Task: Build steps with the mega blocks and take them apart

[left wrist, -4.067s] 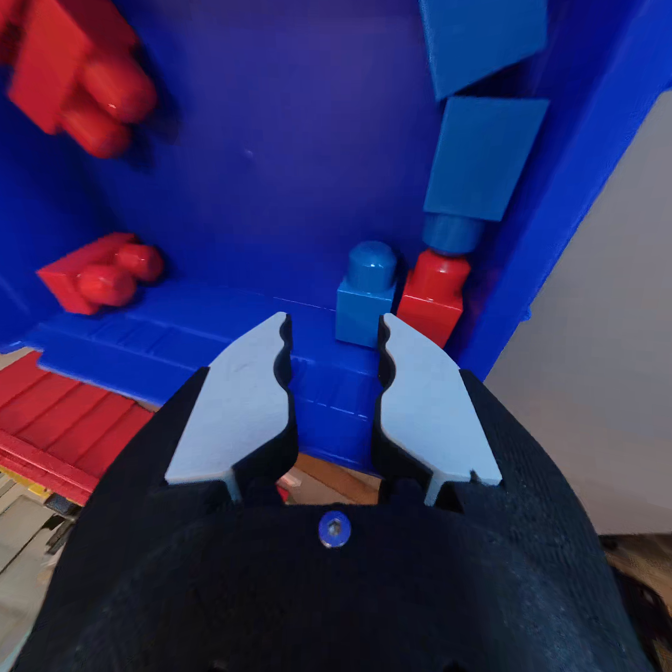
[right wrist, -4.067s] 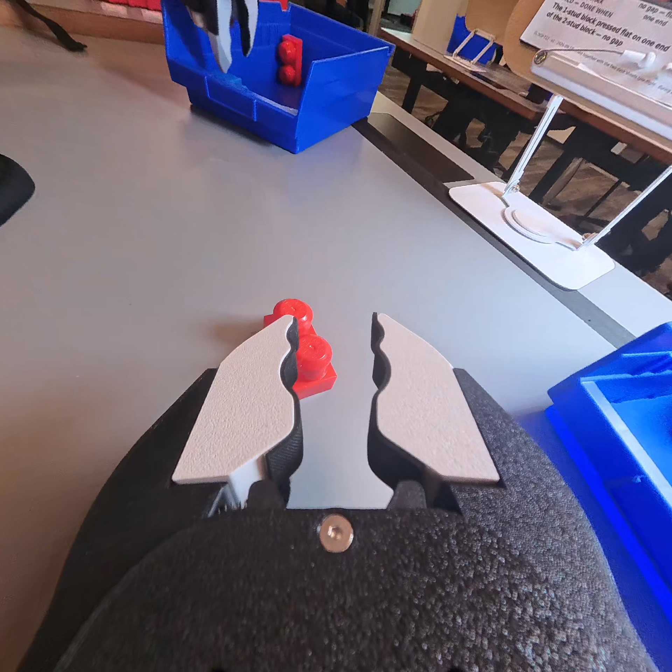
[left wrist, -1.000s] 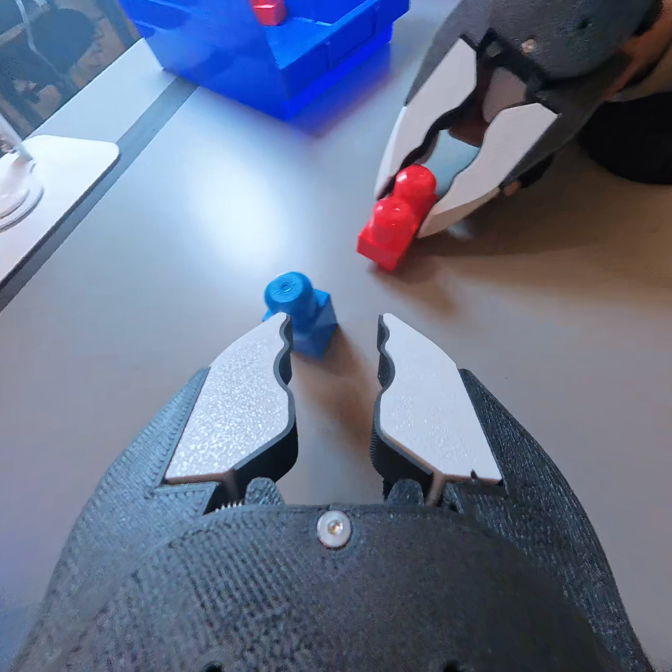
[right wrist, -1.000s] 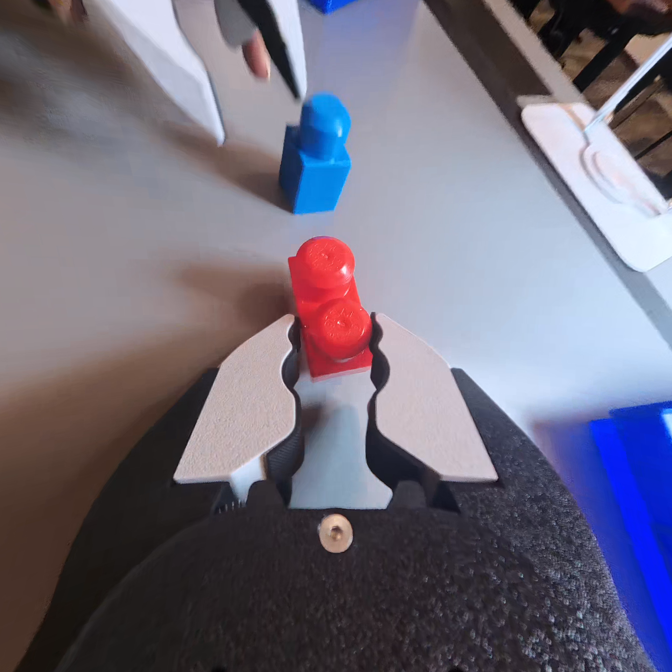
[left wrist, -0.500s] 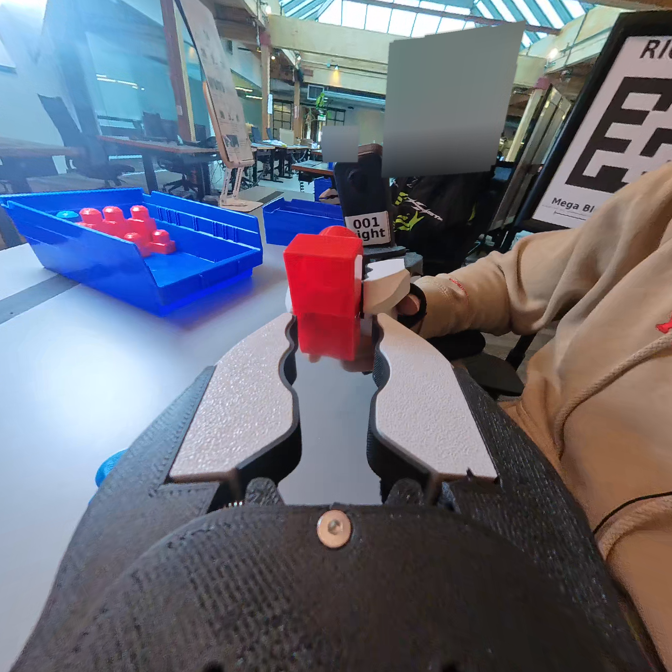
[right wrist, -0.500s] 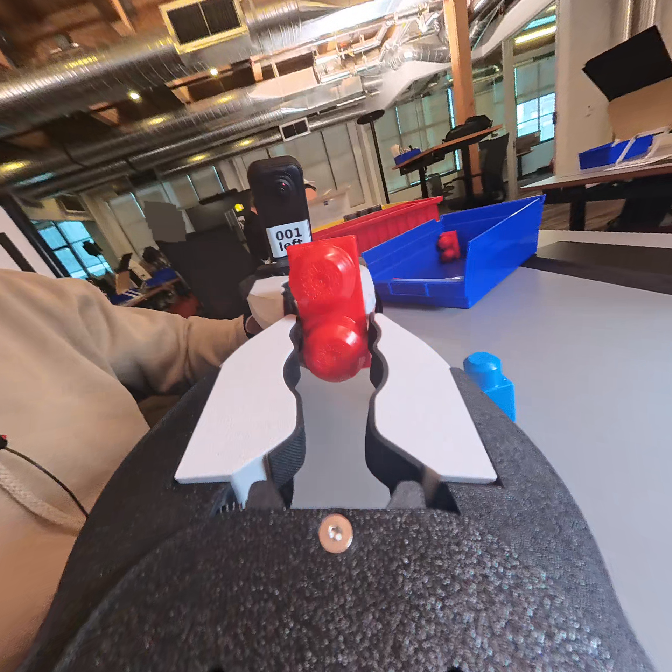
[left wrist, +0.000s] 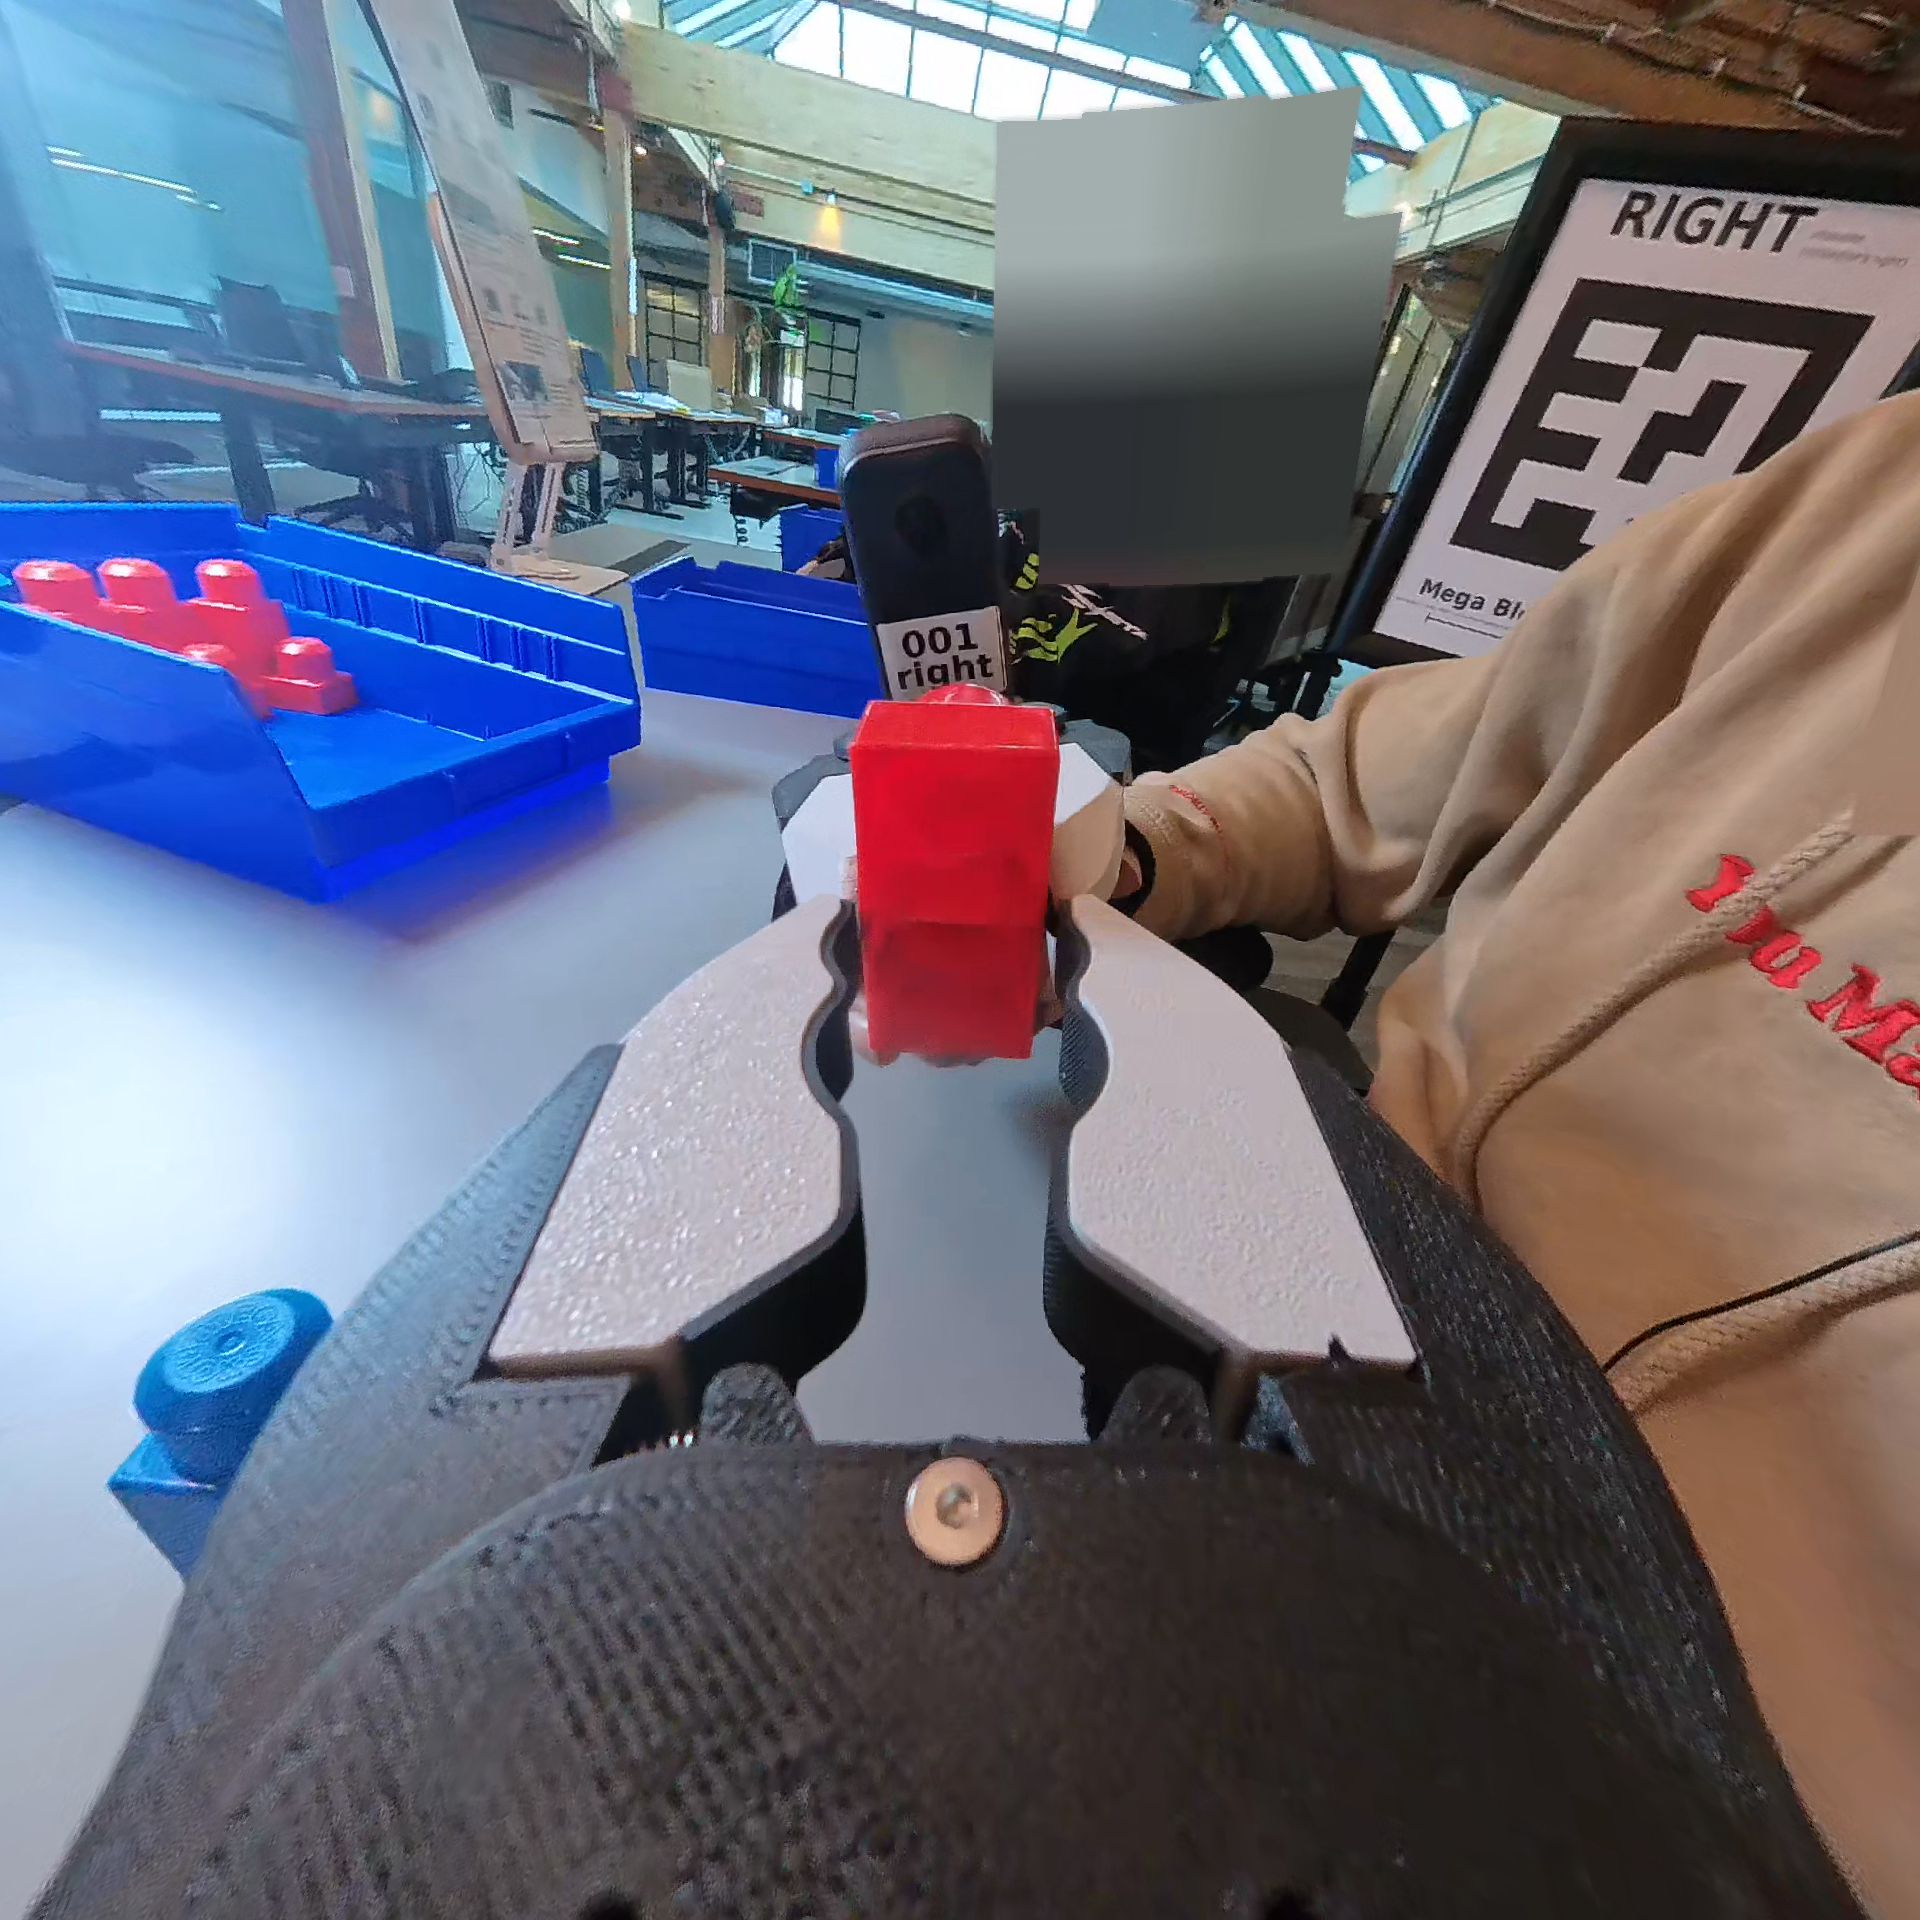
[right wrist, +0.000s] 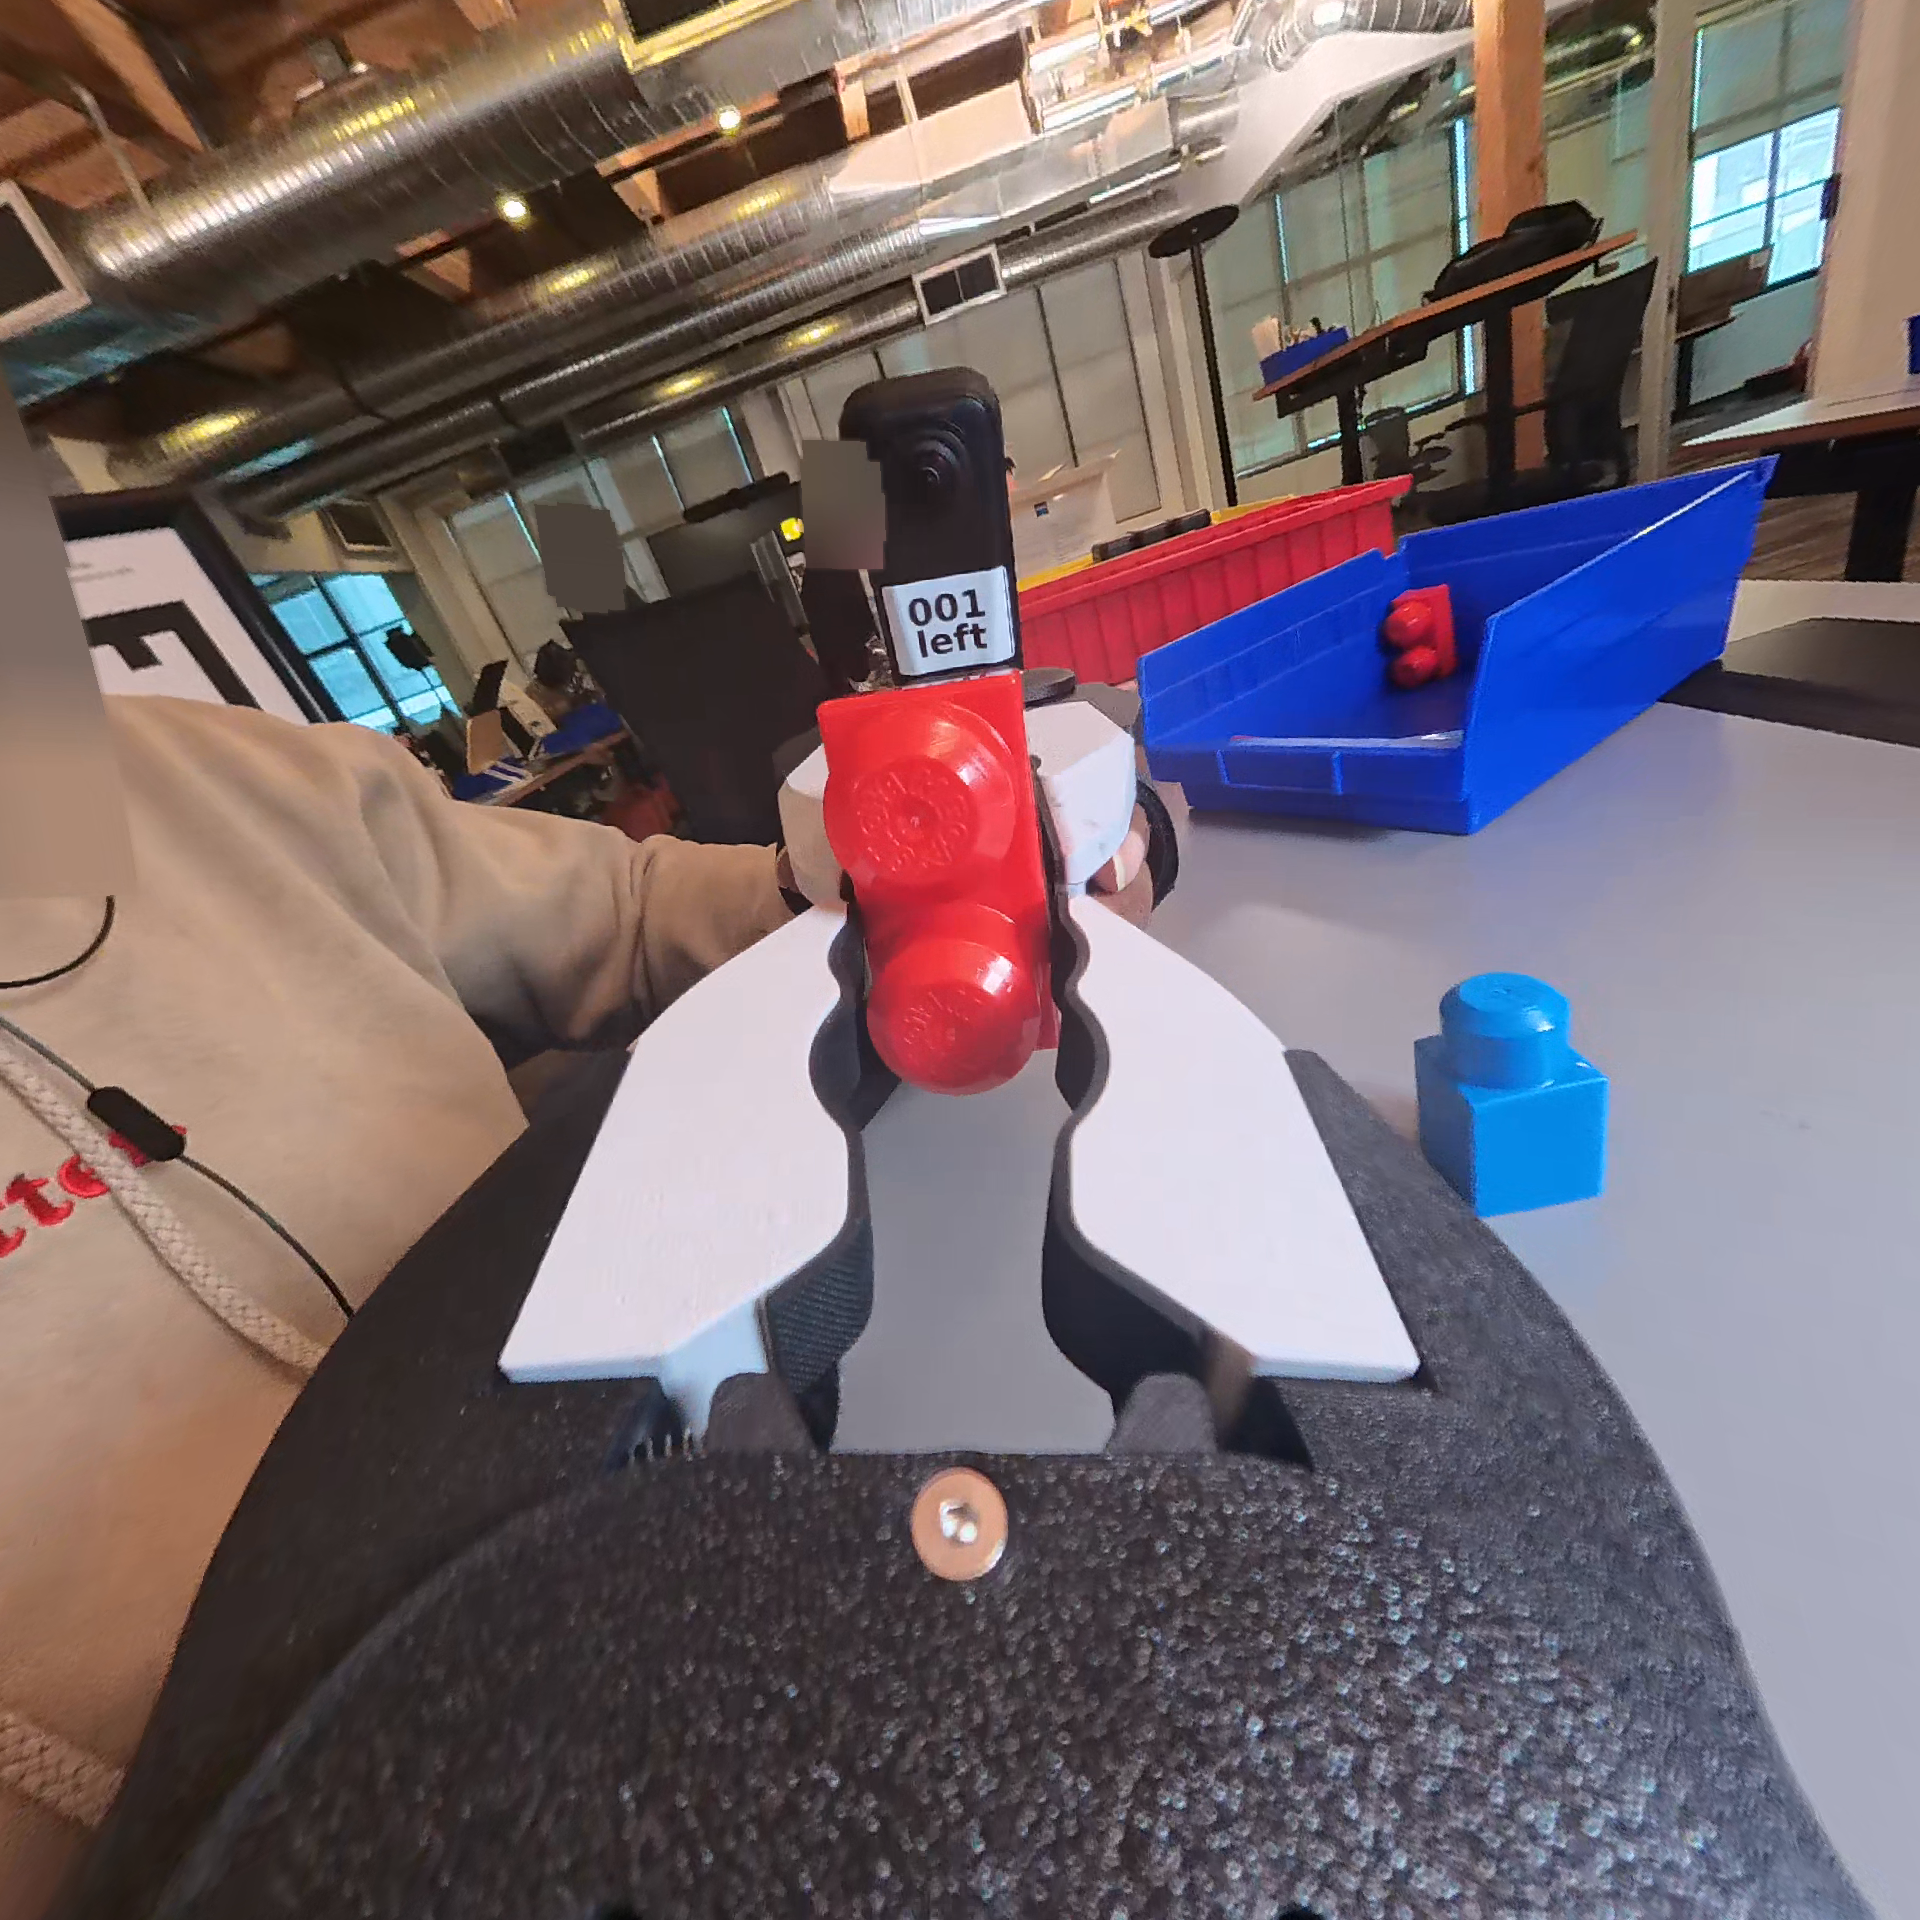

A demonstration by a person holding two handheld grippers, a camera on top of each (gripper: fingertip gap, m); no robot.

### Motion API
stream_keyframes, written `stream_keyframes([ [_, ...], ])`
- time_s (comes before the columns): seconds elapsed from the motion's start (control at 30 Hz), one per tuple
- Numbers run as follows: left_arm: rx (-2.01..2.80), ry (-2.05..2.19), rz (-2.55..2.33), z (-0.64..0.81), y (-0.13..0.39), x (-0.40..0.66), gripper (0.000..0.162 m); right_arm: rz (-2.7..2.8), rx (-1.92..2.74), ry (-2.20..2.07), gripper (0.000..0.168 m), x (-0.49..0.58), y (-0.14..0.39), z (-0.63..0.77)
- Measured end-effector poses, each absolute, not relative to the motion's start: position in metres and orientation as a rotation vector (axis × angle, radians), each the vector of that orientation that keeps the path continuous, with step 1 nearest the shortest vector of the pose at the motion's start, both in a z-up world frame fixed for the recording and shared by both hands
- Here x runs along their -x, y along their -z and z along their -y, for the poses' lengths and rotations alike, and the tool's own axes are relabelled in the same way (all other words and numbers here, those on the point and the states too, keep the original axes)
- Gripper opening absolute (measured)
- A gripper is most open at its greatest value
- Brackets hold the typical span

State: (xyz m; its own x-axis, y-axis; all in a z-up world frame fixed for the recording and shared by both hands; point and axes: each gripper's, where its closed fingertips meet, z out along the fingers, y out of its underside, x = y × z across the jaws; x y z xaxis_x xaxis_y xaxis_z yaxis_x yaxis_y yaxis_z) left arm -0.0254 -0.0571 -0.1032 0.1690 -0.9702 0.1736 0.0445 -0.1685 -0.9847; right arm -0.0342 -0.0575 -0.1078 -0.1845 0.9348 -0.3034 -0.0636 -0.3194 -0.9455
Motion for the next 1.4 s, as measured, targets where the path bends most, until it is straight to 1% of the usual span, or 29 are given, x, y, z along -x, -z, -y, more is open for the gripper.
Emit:
stream_keyframes([
  [0.13,1.404,1.199,-1.000,0.058,0.108,0.025,0.033,1.140,1.299,-1.603,0.034,0.034,0.113,0.059],
  [0.3,1.414,1.171,-1.062,0.060,0.117,0.024,0.034,1.203,1.366,-1.644,0.034,0.034,0.123,0.063],
  [0.47,1.444,1.228,-1.091,0.065,0.123,0.024,0.034,1.268,1.376,-1.651,0.034,0.035,0.129,0.069],
  [0.57,1.442,1.211,-1.082,0.062,0.120,0.027,0.034,1.250,1.357,-1.611,0.034,0.035,0.126,0.063],
  [0.6,1.432,1.192,-1.068,0.059,0.117,0.030,0.034,1.232,1.353,-1.583,0.036,0.034,0.125,0.058],
  [0.7,1.390,1.125,-0.967,0.042,0.098,0.053,0.034,1.186,1.399,-1.431,0.043,0.031,0.123,0.025],
  [0.83,1.316,1.070,-0.776,0.016,0.072,0.099,0.034,1.256,1.605,-1.091,0.050,0.044,0.142,-0.030],
  [0.93,1.291,1.064,-0.697,0.007,0.069,0.122,0.033,1.478,1.746,-0.919,0.064,0.068,0.164,-0.039],
  [1.03,1.280,1.069,-0.691,0.003,0.071,0.133,0.033,1.734,1.802,-0.697,0.067,0.087,0.189,-0.040],
  [1.13,1.283,1.062,-0.695,0.001,0.074,0.140,0.033,1.869,1.853,-0.571,0.068,0.100,0.208,-0.043],
  [1.17,1.282,1.066,-0.695,0.001,0.074,0.141,0.033,1.907,1.874,-0.515,0.064,0.100,0.217,-0.046],
  [1.2,1.282,1.068,-0.696,0.001,0.074,0.142,0.033,1.940,1.883,-0.438,0.044,0.098,0.226,-0.051],
  [1.23,1.282,1.070,-0.698,0.001,0.075,0.142,0.033,1.959,1.870,-0.408,0.037,0.096,0.231,-0.053],
  [1.3,1.280,1.081,-0.702,0.002,0.075,0.141,0.033,1.903,1.820,-0.556,0.037,0.097,0.214,-0.052],
  [1.33,1.278,1.085,-0.705,0.003,0.075,0.140,0.033,1.843,1.758,-0.675,0.036,0.098,0.192,-0.051],
  [1.4,1.273,1.090,-0.710,0.004,0.074,0.137,0.033,1.675,1.561,-0.932,0.036,0.094,0.132,-0.049],
])
